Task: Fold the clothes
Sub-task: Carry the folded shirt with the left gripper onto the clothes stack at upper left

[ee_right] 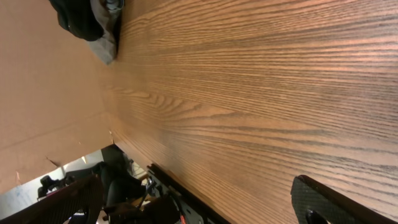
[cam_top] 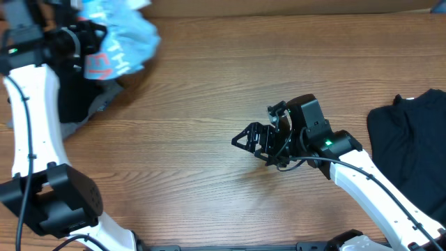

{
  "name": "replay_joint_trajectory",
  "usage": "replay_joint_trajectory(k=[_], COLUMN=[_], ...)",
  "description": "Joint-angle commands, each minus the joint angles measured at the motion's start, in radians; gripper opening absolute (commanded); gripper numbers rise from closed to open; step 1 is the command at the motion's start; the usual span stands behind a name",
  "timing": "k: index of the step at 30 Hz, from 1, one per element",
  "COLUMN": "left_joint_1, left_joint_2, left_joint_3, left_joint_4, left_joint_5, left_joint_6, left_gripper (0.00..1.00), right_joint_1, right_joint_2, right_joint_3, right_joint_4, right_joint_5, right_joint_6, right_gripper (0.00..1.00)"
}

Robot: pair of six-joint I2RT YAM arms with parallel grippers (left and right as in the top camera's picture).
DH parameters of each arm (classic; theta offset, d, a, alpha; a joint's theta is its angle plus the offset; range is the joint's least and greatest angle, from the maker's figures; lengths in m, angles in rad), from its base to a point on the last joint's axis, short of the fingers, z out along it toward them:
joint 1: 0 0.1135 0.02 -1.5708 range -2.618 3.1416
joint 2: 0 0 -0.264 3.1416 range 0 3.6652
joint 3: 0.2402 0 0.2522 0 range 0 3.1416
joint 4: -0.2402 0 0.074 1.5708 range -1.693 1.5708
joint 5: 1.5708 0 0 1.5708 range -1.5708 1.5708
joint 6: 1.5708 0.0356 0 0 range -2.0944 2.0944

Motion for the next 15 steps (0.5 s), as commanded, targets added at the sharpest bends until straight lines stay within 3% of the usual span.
replay_joint_trajectory(k=[1, 11, 15], left_joint_1=[0.068, 0.276, 0.348], left_joint_2=[0.022, 0.168, 0.177], left_joint_3=[0.027, 0.027, 0.028], left_joint_4=[0.037, -0.038, -0.079], left_joint_5=[-0.006, -0.014, -0.051], left_joint_6=[-0.040, -0.027, -0.019], left_gripper=[0.04, 0.06, 0.21], right_joint_1=[-0.005, -0.005, -0.005], right_joint_2=[-0.011, -0.011, -0.011], right_joint_3=[0.013, 0.013, 0.013], right_joint_4=[-0.006, -0.021, -0.021], right_joint_5=[0.005, 0.005, 0.003], right_joint_6=[-0.011, -0.011, -0.011], right_gripper=[1.00, 1.00, 1.00])
